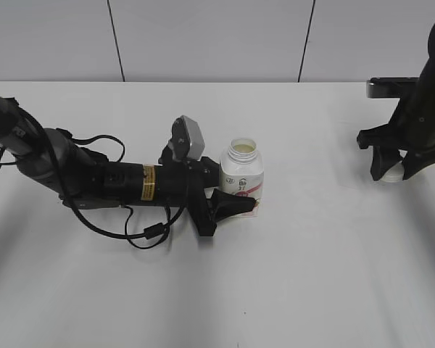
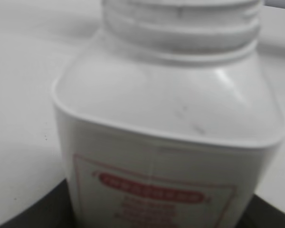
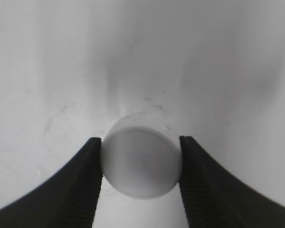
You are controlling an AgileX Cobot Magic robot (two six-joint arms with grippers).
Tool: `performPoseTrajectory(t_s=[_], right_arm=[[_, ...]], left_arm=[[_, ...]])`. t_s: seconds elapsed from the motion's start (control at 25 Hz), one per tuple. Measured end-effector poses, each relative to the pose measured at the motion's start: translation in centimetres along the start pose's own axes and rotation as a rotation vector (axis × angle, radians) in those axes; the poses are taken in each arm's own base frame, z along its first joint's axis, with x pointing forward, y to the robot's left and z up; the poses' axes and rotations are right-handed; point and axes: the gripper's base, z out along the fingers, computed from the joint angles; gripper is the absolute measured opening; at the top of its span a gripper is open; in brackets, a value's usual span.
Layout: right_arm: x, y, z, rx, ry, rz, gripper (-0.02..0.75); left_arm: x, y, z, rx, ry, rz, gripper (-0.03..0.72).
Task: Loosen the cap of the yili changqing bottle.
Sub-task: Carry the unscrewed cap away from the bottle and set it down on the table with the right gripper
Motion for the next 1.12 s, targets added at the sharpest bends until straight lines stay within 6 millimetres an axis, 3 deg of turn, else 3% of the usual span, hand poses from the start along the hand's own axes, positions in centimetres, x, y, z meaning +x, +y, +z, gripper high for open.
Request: performPoseTrajectory(t_s=[0.24,1.12], right_arm=[[-0.3,-1.0,0.5,0.003,-0.025,0.029,0.389],[-0.4,-1.0,1.6,-0.010,-0.025,0.045,0.387]], left_arm=[[0.0,0.0,0.0,0.000,-0.001,0.000,0.403],[0.0,0.0,0.0,0.001,-0.001,0.000,0.403]])
